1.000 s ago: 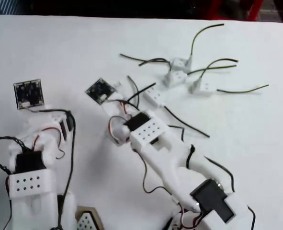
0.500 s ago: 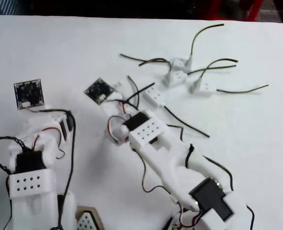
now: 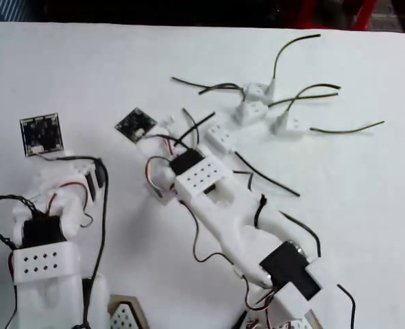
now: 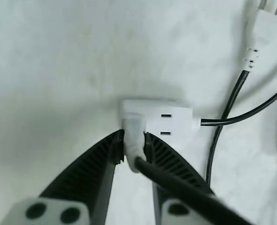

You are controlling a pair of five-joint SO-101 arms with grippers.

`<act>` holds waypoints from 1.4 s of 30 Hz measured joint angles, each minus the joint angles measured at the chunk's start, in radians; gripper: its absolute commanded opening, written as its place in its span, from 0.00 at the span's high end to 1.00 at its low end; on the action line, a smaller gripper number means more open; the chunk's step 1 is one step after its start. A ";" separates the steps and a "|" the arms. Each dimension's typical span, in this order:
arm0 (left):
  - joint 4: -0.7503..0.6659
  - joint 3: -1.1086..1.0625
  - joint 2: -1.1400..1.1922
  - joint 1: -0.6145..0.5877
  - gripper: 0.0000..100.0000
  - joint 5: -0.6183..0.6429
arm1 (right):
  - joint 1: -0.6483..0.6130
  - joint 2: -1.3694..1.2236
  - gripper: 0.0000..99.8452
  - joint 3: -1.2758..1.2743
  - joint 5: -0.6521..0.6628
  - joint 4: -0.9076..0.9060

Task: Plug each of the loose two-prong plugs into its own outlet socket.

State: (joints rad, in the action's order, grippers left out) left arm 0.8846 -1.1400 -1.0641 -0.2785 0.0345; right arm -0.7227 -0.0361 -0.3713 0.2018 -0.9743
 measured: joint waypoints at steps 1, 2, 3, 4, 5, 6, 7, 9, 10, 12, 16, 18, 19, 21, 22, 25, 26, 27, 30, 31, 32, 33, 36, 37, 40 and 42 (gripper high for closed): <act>0.000 0.000 0.000 0.000 0.78 0.000 | 0.000 0.000 0.98 0.006 0.000 -0.009; 0.000 0.000 0.000 0.000 0.78 0.000 | 0.000 -0.005 0.98 0.014 0.000 -0.018; 0.000 0.000 0.000 0.000 0.78 0.000 | -0.003 -0.006 0.98 0.015 0.000 -0.021; 0.000 0.000 0.000 0.000 0.78 0.000 | -0.008 -0.012 0.98 0.017 0.000 -0.023; 0.000 0.000 0.000 0.000 0.78 0.000 | -0.012 -0.020 0.98 0.025 0.000 -0.023; 0.000 0.000 0.000 0.000 0.78 0.000 | -0.015 -0.031 0.98 0.031 0.000 -0.023; 0.000 0.000 0.000 0.000 0.78 0.000 | -0.017 -0.038 0.98 0.035 0.000 -0.025; 0.000 0.000 0.000 0.000 0.78 0.000 | -0.017 -0.058 0.98 0.055 0.000 -0.032; 0.000 0.000 0.000 0.000 0.78 0.000 | -0.017 -0.075 0.98 0.066 0.000 -0.038; 0.000 0.000 0.000 0.000 0.78 0.000 | -0.017 -0.104 0.98 0.078 0.000 -0.043; 0.000 0.000 0.000 0.000 0.78 0.000 | -0.017 -0.132 0.98 0.094 0.000 -0.044; 0.000 0.000 0.000 0.000 0.78 0.000 | -0.017 -0.132 0.98 0.094 0.000 -0.051; 0.000 0.000 0.000 0.000 0.78 0.000 | -0.017 -0.132 0.98 0.097 0.000 -0.063; 0.000 0.000 0.000 0.000 0.78 0.000 | -0.017 -0.132 0.98 0.121 0.000 -0.095; 0.000 0.000 0.000 0.000 0.78 0.000 | -0.017 -0.120 0.98 0.133 0.000 -0.114; 0.000 0.000 0.000 0.000 0.78 0.000 | -0.017 -0.107 0.98 0.164 0.000 -0.160; 0.000 0.000 0.000 0.000 0.78 0.000 | -0.017 -0.109 0.98 0.180 0.000 -0.173; 0.000 0.000 0.000 0.000 0.78 0.000 | -0.018 -0.112 0.98 0.192 0.000 -0.189; 0.000 0.000 0.000 -0.011 0.78 0.000 | -0.018 -0.144 0.98 0.236 0.002 -0.222; 0.000 0.000 0.000 -0.018 0.78 0.000 | -0.018 -0.161 0.98 0.252 0.002 -0.227; 0.000 0.000 0.000 -0.026 0.78 0.000 | -0.018 -0.176 0.98 0.265 0.002 -0.233; 0.000 0.000 0.000 -0.034 0.78 0.000 | -0.018 -0.190 0.98 0.282 0.002 -0.239; 0.000 0.000 0.000 -0.035 0.78 0.000 | -0.018 -0.224 0.98 0.327 0.002 -0.269; 0.000 0.000 0.000 -0.037 0.78 0.000 | -0.018 -0.232 0.98 0.344 0.002 -0.285; 0.000 0.000 0.000 -0.041 0.78 0.000 | -0.018 -0.242 0.98 0.390 0.002 -0.338; 0.000 0.000 0.000 -0.043 0.78 0.000 | -0.018 -0.250 0.98 0.417 0.002 -0.374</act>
State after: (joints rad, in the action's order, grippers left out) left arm 0.8846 -1.1400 -1.0641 -0.3214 0.0345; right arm -0.7411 -0.2862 0.0460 0.2033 -1.3487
